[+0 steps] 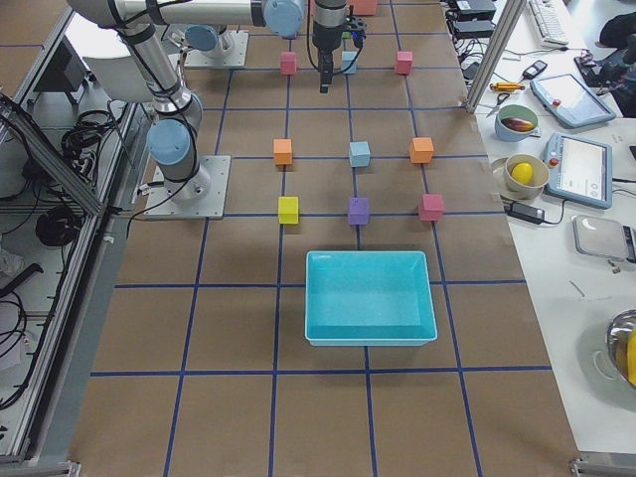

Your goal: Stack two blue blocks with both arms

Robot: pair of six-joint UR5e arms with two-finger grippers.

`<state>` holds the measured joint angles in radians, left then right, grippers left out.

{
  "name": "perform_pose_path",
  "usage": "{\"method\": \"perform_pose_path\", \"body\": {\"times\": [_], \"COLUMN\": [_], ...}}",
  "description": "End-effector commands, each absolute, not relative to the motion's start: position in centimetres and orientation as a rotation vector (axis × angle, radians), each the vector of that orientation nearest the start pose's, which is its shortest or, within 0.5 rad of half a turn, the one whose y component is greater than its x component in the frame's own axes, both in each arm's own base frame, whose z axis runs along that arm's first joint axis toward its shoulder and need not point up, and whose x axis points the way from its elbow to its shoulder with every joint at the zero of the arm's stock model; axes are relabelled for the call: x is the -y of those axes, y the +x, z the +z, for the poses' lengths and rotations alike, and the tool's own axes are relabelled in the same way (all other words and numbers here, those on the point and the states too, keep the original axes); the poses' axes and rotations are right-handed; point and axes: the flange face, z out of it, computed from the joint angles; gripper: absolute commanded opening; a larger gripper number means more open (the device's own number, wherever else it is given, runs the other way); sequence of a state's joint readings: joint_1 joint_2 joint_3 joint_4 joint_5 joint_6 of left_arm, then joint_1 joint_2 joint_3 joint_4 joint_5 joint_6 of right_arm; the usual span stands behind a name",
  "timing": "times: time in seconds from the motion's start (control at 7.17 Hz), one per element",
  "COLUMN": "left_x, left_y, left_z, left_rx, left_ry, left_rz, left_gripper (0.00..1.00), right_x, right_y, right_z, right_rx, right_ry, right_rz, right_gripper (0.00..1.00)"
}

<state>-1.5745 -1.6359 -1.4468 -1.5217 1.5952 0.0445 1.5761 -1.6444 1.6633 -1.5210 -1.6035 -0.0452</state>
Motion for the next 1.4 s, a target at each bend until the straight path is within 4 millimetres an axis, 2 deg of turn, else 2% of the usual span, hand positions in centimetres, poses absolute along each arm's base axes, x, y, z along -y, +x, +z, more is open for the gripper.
{"method": "perform_pose_path", "body": {"times": [0.0,0.14,0.28,0.56,0.7,0.84,0.98,1.12,1.26], "left_x": [52.9,53.6,54.8,57.6,58.6,59.9,60.2,59.6,59.3], "left_y": [-13.3,-13.2,-13.2,-13.2,-13.2,-13.2,-13.2,-13.1,-13.1], "left_z": [51.4,50.3,48.6,44.7,42.8,40.6,37.9,35.1,33.3], "left_rx": [-3.113,-3.113,-3.115,-3.113,-3.116,-3.116,-3.115,-3.113,-3.108], "left_ry": [0.068,0.068,0.068,0.088,0.072,0.086,0.084,0.087,0.095], "left_rz": [-0.143,-0.112,-0.069,-0.044,-0.002,-0.001,0.036,0.065,0.004], "left_gripper": [1.0,1.0,1.0,1.0,1.0,1.0,1.0,1.0,1.0], "right_x": [45.4,45.8,46.7,47.1,49.2,52.1,54.3,56.3,57.8], "right_y": [13.4,13.3,13.2,13.1,13.1,13.1,13.0,12.7,12.6], "right_z": [46.8,46.4,45.0,44.5,43.5,41.6,39.0,35.7,33.4], "right_rx": [-3.167,-3.167,-3.163,-3.164,-3.168,-3.174,-3.178,-3.186,-3.19], "right_ry": [-0.087,-0.089,-0.088,-0.086,-0.082,-0.097,-0.078,-0.09,-0.088], "right_rz": [0.127,0.13,0.188,0.193,0.109,0.01,-0.025,0.002,-0.012], "right_gripper": [1.0,1.0,1.0,1.0,1.0,1.0,1.0,1.0,1.0]}}
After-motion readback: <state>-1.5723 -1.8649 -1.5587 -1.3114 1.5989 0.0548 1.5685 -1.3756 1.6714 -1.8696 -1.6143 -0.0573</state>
